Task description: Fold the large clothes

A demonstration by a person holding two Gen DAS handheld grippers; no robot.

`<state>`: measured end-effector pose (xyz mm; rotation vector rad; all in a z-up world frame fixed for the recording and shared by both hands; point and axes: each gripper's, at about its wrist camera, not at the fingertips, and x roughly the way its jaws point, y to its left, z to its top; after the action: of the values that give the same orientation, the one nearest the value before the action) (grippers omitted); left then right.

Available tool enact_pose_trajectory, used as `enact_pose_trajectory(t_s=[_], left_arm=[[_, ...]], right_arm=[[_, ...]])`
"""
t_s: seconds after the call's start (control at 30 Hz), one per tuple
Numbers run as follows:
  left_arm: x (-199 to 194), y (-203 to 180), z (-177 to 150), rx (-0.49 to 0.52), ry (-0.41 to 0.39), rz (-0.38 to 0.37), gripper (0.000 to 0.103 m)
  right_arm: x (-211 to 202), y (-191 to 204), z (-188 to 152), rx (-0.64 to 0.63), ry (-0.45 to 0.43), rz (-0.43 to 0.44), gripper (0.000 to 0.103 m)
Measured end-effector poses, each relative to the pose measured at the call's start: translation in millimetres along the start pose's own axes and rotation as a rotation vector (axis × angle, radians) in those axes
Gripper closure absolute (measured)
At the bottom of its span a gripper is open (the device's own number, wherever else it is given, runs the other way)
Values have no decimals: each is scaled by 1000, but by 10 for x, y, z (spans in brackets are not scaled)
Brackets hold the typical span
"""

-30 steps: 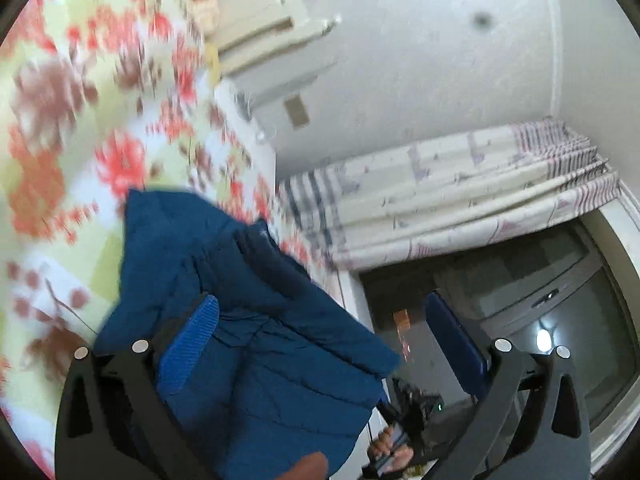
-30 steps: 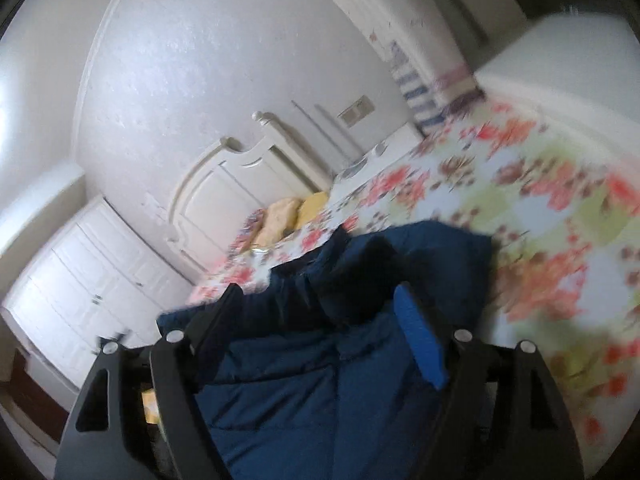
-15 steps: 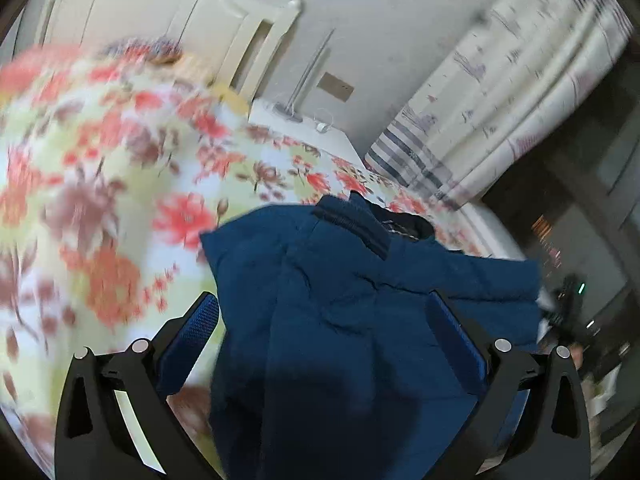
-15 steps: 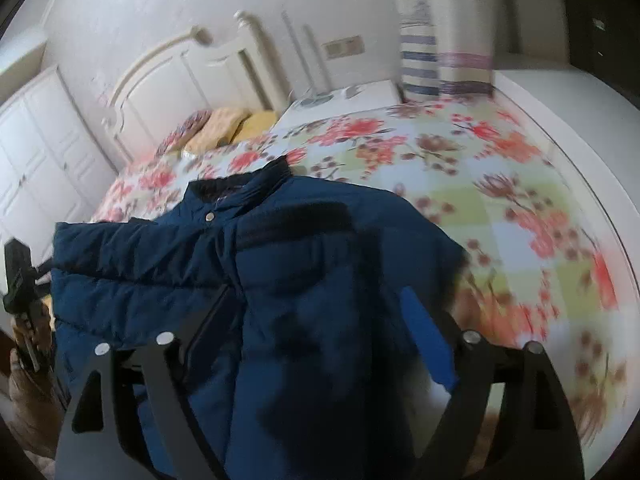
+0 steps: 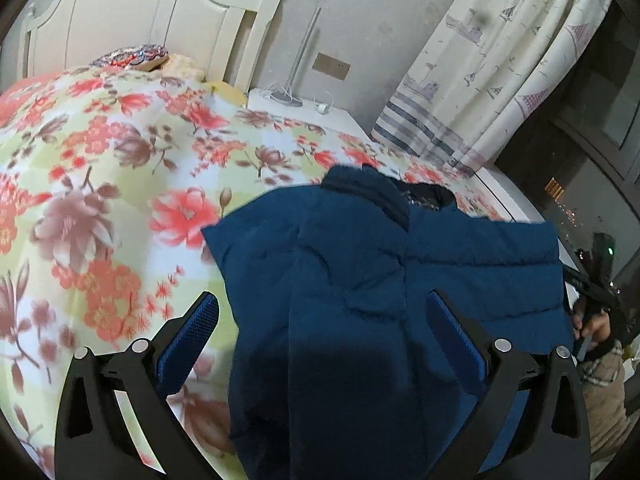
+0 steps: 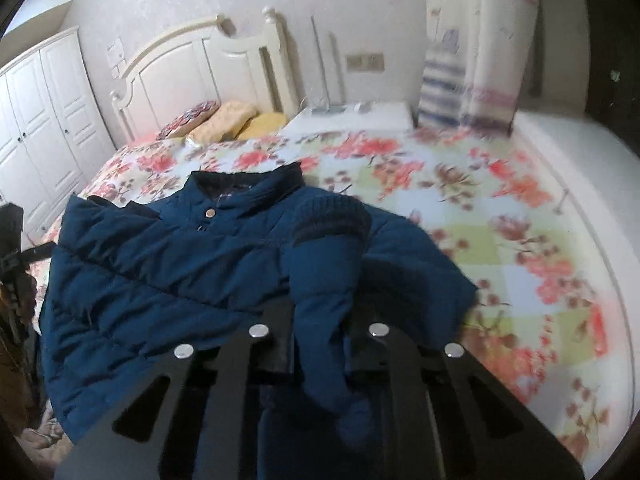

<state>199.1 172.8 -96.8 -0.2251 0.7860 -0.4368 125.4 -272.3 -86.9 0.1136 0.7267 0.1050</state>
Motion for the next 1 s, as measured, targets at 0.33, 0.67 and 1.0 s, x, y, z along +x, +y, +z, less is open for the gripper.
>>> enact_pose_trajectory(t_s=[0.33,0.67,1.0], left_arm=[[514,-540,358,310,59,163,4],[874,-335,344,283,158,2,26],[-9,-509,242,189,-163,-179,90]], right_arm=[[103,-181,-155,117,-7,35,86],[139,-229,-204,140,-9,46,86],[-94,-129,-218,127,-80,-27,88]])
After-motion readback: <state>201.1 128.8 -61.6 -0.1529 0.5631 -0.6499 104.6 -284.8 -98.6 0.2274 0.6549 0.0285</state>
